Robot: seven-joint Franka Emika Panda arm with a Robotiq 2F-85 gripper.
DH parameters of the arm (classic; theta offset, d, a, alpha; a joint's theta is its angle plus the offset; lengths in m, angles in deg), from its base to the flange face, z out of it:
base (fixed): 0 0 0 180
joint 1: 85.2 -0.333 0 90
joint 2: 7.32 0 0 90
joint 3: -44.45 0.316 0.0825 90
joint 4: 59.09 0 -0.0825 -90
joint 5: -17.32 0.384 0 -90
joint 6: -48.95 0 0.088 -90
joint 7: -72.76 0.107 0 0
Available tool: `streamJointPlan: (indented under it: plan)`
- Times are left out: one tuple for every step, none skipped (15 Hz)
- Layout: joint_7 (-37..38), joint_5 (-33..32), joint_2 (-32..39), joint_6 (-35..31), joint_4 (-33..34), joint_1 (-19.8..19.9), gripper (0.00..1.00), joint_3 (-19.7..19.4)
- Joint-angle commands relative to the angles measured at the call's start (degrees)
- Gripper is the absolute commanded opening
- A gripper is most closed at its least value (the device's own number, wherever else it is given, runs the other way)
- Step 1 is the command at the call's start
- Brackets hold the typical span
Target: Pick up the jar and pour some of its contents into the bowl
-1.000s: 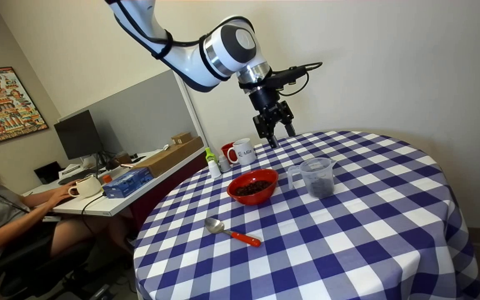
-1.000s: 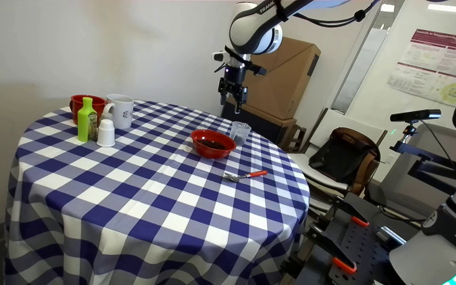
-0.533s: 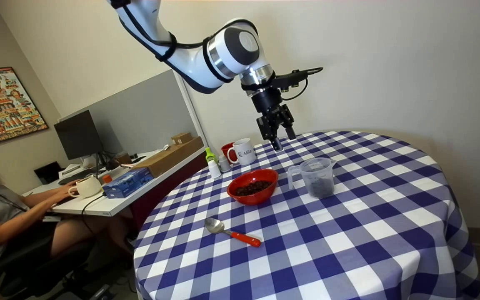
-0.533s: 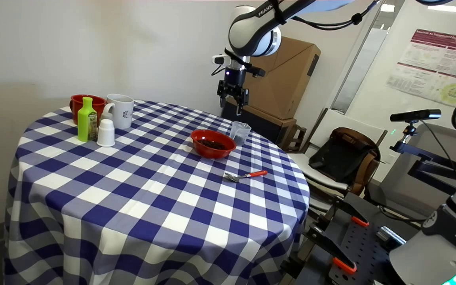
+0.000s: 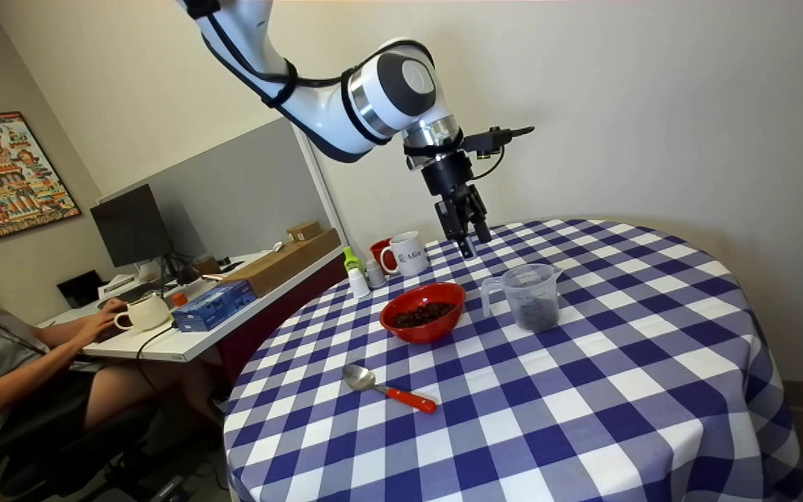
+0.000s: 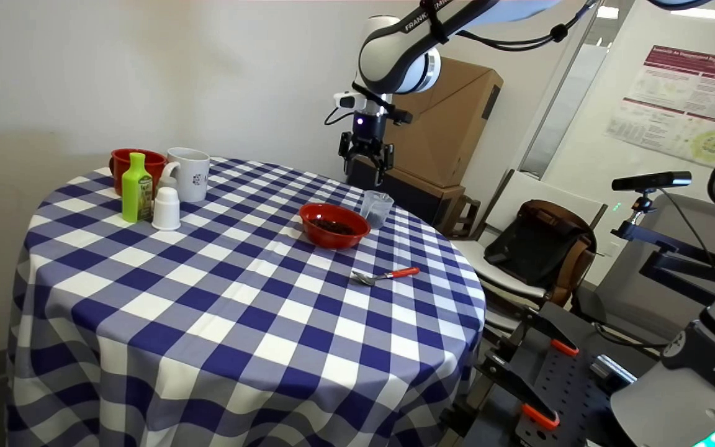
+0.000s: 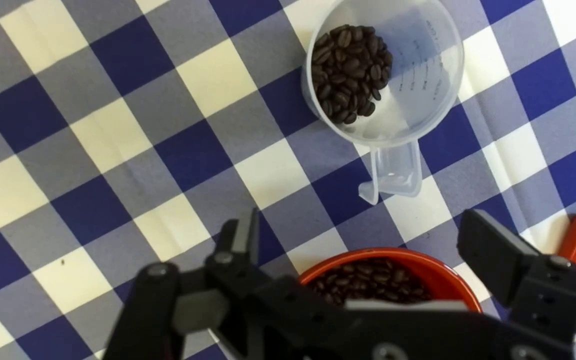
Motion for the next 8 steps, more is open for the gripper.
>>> streamJointPlan:
  plan:
    - [-8.9, 2.0, 0.4, 1.3, 0.8, 1.8, 1.00, 0.9]
    - [-10.7, 2.6, 0.4, 1.9, 0.9, 2.1, 1.00, 1.0]
    - [-12.3, 3.2, 0.3, 2.6, 0.8, 2.3, 1.00, 1.0]
    - [-13.8, 3.7, -0.1, 3.3, 0.4, 2.5, 1.00, 1.0]
    - [-15.0, 3.9, -0.3, 3.7, 0.0, 2.5, 1.00, 0.8]
    - [-15.6, 3.6, -0.4, 3.6, -0.4, 2.3, 1.00, 0.4]
    - [-15.1, 3.0, -0.1, 3.2, -0.5, 1.9, 1.00, -0.3]
    - [-14.6, 2.6, 0.3, 2.6, -0.5, 1.6, 1.00, -0.7]
